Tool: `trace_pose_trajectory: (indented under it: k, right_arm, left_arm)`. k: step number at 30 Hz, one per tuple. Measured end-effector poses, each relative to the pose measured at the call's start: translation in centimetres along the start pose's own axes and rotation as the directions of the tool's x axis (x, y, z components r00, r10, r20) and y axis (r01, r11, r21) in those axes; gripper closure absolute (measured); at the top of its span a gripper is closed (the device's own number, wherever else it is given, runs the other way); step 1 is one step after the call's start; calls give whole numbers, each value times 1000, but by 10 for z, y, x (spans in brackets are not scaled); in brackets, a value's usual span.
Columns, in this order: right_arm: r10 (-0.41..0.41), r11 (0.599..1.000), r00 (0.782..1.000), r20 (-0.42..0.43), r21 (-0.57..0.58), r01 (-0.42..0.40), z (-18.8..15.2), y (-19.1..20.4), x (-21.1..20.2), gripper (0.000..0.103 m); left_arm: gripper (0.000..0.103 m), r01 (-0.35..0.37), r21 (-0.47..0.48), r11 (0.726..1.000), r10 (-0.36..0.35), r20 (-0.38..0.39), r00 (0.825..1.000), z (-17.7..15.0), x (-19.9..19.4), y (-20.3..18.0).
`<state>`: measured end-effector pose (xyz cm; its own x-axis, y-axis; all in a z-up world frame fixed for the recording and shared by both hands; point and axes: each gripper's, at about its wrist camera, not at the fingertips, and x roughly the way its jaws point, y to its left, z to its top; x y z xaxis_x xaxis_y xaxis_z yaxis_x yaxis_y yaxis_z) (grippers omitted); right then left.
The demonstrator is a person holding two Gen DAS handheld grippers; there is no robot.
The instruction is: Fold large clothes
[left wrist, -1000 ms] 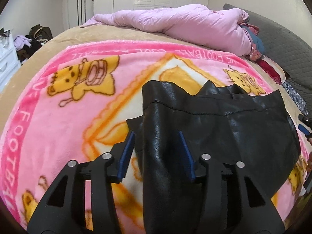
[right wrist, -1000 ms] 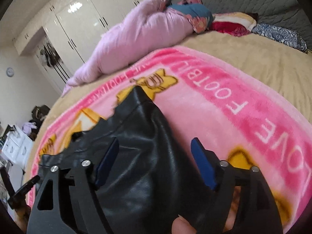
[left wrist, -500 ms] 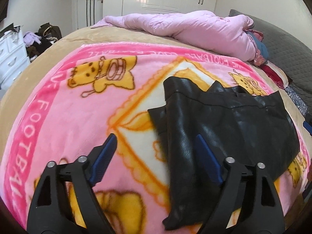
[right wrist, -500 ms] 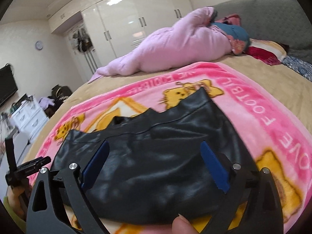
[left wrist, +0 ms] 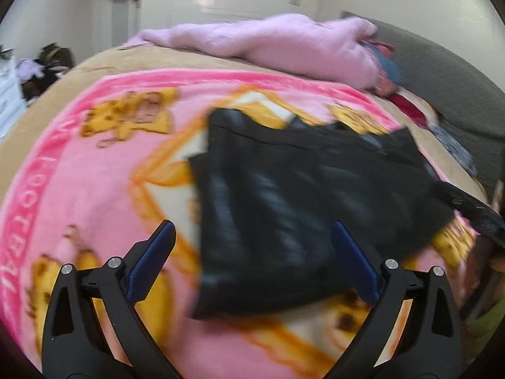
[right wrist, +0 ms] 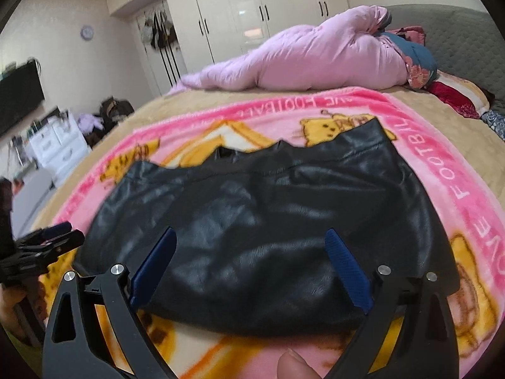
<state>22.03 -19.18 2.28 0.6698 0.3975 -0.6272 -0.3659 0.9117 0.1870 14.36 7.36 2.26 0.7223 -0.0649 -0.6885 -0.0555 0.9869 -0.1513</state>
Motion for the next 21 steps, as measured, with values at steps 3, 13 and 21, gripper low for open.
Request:
trace_pose_trajectory:
  k: [3,13,21]
  right_arm:
    - [-64,998,996,-70,-18,63,-9,3,15,9]
    - [-136,991,969,-206,-16,136,-23,-7,53,4]
    - [26,999,999,-21,30,-25,21,-7,13,28]
  left_arm:
    - [11,13,48,999,-12,-21,1000,-5,11,-23]
    - [8,-1,52,999,5,-68,998,-22,46,-14]
    - [8,59,59,997,-61,19,998,-8,10,-32]
